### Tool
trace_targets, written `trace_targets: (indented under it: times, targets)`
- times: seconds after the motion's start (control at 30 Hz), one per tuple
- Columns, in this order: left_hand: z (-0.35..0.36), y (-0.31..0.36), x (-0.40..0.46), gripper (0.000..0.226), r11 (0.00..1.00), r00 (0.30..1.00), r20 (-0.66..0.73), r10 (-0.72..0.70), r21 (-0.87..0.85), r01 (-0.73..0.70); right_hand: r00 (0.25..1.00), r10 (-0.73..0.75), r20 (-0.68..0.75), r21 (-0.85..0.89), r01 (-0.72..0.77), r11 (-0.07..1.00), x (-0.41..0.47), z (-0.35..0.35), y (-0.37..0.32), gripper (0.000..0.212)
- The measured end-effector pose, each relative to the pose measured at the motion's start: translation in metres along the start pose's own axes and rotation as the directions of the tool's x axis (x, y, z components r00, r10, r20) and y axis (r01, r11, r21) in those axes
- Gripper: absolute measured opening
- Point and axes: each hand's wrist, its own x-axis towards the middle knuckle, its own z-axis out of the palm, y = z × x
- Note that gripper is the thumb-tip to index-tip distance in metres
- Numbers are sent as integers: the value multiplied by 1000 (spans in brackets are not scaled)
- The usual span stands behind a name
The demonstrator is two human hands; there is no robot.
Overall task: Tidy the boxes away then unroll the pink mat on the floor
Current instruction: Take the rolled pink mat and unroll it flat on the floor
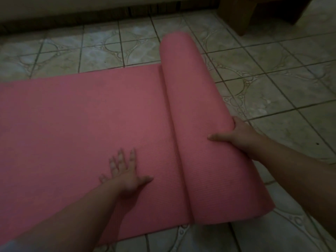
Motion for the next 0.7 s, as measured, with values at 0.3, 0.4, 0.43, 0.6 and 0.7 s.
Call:
trace_targets:
  times: [0.3,0.4,0.43,0.6,0.7]
  targets:
    - [0,-7,6,112,1000,1000,-16,-16,16,16,997,70,28,31,-70,997,9,-13,5,127]
    - [0,-8,5,112,1000,1000,-19,-3,4,3,997,15,-79,-55,-20,998,12,-28,3,108]
    - [0,-8,4,111,1000,1000,-18,-3,2,3,994,-9,-110,-70,1,998,12,-31,0,98]
    - [2,-9,4,110,1000,1000,-29,-7,-5,7,972,-77,-223,-209,29,977,-9,-23,-14,84]
    - [2,-8,4,109,1000,1000,-23,-12,-5,12,983,-40,-180,-440,-44,897,-25,-3,-24,130]
